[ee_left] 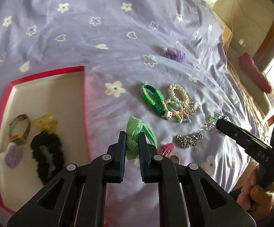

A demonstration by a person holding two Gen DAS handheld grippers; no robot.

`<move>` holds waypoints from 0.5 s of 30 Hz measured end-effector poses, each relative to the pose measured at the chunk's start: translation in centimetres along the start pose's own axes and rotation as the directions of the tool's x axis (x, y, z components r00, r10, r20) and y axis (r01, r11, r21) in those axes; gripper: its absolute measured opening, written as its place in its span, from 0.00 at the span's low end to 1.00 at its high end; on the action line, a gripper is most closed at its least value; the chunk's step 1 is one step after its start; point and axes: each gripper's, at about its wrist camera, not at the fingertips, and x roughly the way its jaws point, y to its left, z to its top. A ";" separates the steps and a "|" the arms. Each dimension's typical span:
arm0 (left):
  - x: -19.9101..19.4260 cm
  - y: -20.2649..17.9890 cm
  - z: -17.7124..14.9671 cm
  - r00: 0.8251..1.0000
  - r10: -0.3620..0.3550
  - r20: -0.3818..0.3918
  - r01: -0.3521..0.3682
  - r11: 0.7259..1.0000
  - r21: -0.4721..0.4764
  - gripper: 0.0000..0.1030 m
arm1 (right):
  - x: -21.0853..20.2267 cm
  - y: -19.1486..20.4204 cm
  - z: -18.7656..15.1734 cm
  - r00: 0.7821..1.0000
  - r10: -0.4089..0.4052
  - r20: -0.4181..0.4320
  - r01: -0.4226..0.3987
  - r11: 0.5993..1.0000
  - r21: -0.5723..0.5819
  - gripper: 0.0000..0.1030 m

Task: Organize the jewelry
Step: 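Grasp the mint green bow hair tie with the left tool while the right tool grasps the teal beaded bracelet, then carry the bow hair tie and beaded bracelet over the box and lower them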

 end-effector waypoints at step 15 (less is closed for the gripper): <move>-5.6 7.2 -3.2 0.997 0.061 0.051 -0.053 0.989 -0.139 0.10 | 1.6 8.0 -1.3 0.992 0.117 -0.051 -0.122 0.987 -0.102 0.13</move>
